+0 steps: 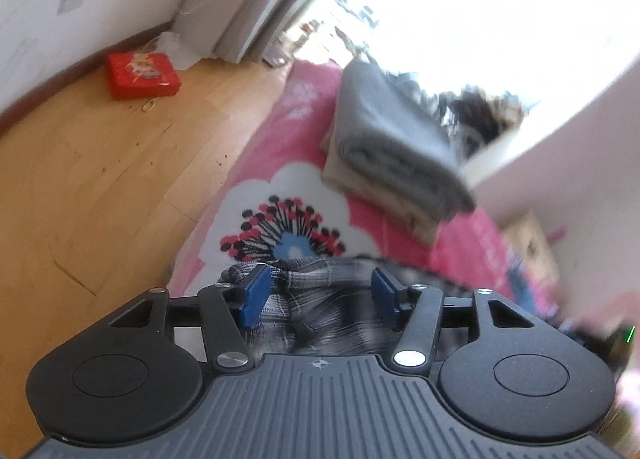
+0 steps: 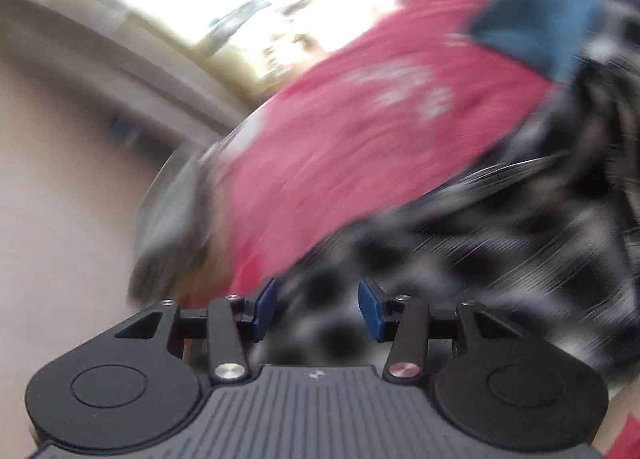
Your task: Fold clothes
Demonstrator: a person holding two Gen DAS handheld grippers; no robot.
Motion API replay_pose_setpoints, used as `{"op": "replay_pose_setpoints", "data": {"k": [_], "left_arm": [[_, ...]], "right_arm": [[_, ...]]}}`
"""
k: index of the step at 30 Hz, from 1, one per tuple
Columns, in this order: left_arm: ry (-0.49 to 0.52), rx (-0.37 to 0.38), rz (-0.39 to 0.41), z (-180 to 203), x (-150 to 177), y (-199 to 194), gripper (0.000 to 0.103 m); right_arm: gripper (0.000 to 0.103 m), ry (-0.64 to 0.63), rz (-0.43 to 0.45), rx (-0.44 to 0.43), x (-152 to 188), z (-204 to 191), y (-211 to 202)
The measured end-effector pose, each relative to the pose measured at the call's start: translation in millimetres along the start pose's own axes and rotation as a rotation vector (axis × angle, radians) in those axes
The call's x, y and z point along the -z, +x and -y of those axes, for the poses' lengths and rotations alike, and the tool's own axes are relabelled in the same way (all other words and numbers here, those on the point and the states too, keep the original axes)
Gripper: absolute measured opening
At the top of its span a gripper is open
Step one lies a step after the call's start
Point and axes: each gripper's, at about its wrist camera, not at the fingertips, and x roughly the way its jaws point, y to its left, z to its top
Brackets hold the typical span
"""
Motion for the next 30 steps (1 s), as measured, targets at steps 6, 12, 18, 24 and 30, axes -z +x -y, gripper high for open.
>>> {"op": "replay_pose_setpoints", "data": {"k": [6,12,18,24,30], "left_arm": [[-0.109,0.006,-0.007,-4.8,39.2,-33.2,0.069],[-0.198,0.052,-0.023,-6.7,86.0,-44.2,0.089],[-0.289,0.005,-0.036,-16.2,108.2,-10.5,0.090],[-0.403,-0.018,0.083,-33.7,119.0,4.9,0.093],[-0.399,-0.039,0.256,-27.2,124.9,14.3,0.083]], "right_arm": [[0.054,-0.520,-0.057,-0.079,77.0,-104.1,8.2],[0.054,-0.588,-0.097,-0.192,130.9,-146.8,23.0],[0.054,-0.461,-0.144,-0.242,158.8,-150.2,28.9],[0.054,-0.369,-0.151,-0.219,170.5,-134.6,18.7],[0.054,-0.303,-0.155,-0.182,175.5,-121.9,17.1]]}}
